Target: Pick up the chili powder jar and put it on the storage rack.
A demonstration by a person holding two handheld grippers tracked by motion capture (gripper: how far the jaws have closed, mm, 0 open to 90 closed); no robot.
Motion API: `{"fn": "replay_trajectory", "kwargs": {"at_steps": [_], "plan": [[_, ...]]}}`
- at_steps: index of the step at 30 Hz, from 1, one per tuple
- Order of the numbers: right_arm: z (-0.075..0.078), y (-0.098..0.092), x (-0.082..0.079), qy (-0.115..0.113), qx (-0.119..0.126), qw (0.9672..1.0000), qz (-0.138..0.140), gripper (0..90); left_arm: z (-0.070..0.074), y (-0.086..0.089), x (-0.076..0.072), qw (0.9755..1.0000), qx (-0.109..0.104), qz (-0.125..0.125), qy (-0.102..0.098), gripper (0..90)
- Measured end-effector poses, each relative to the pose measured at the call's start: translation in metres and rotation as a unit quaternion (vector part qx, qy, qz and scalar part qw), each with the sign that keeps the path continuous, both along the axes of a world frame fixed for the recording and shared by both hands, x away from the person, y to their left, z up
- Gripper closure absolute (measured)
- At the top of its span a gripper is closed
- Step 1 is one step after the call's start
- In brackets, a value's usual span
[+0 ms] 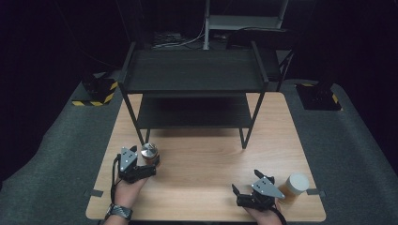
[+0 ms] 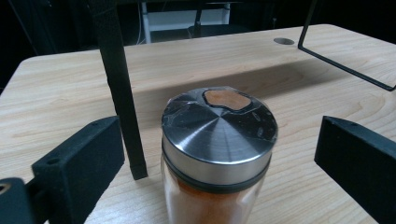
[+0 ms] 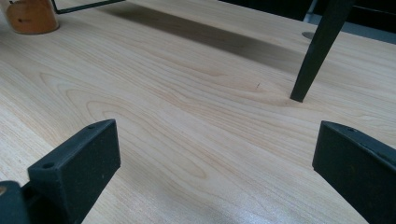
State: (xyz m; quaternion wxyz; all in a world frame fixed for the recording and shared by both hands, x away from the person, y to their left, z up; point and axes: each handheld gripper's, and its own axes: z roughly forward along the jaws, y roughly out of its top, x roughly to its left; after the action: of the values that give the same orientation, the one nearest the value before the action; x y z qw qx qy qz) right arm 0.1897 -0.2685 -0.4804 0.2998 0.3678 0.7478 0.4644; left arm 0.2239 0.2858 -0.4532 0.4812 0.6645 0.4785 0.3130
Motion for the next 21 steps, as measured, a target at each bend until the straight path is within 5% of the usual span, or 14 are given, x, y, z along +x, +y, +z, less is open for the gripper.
{"fn": "replay_trajectory", "kwargs": {"at_steps": [21], "plan": [[0.0081, 0.0066, 0.0044, 0.028, -0.015, 0.9994, -0.014, 0.4, -0.0073, -0.0014, 0.0067, 0.9999, 0.0, -0.004, -0.009, 19.2]]}}
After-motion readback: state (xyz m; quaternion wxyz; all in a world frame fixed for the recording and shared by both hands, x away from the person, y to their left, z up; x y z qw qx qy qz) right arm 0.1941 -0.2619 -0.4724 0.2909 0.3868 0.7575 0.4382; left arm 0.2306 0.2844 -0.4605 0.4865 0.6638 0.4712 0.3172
